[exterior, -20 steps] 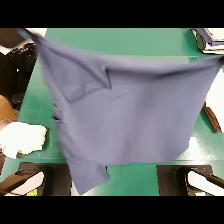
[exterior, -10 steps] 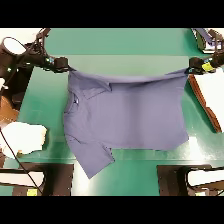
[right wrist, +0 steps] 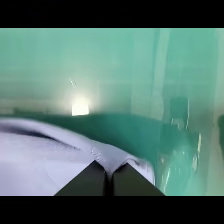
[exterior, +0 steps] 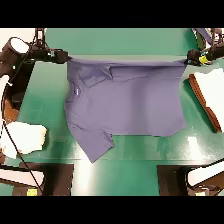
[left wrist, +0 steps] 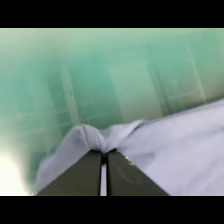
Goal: Fold the shirts.
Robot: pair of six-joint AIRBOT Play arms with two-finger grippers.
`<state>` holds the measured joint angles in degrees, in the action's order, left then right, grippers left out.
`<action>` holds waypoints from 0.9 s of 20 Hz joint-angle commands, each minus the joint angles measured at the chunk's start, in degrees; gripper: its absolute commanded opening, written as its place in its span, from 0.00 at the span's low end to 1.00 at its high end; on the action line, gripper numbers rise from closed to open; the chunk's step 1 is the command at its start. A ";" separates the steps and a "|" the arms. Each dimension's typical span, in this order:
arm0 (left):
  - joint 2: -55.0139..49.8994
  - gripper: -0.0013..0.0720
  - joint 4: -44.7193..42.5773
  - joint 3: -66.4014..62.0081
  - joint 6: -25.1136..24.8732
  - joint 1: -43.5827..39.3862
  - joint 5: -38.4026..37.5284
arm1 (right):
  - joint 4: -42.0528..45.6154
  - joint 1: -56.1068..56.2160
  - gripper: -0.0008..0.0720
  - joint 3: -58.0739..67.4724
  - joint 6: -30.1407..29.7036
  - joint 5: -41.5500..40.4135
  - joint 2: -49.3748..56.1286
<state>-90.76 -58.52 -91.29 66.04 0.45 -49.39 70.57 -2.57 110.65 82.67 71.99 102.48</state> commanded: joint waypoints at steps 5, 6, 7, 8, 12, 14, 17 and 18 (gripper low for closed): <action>0.00 0.05 -1.86 8.83 0.07 0.00 -8.33 | 0.87 -0.09 0.04 -16.09 -1.79 -0.33 -4.46; 0.00 0.05 -2.14 10.64 0.09 0.00 -8.31 | 1.01 -0.02 0.04 -18.86 -1.79 -1.20 -5.55; -0.02 0.05 -2.14 11.96 0.09 0.02 -8.37 | 0.98 0.11 0.04 -21.05 -1.81 -1.84 -6.40; -0.04 0.05 -2.14 12.83 0.09 0.00 -8.39 | 0.98 0.39 0.04 -23.10 -1.79 -2.29 -7.19; 0.00 0.73 -2.49 12.96 5.57 0.09 -9.07 | 0.24 0.79 0.52 -26.25 -1.46 -2.54 -7.72; 0.70 0.68 -3.26 12.94 7.91 0.96 -11.21 | -0.52 0.33 0.55 -26.18 -0.83 -0.70 -8.20; 5.25 0.68 -5.16 13.42 9.03 4.63 -16.74 | 0.00 -2.14 0.55 -26.25 -1.81 3.17 -11.96; 8.31 0.61 -6.43 15.19 9.09 5.92 -18.01 | -0.02 -3.48 0.54 -26.25 -2.36 4.83 -13.70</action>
<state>-86.83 -62.59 -77.76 73.43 3.70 -62.63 70.67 -3.88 84.84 81.32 72.73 91.88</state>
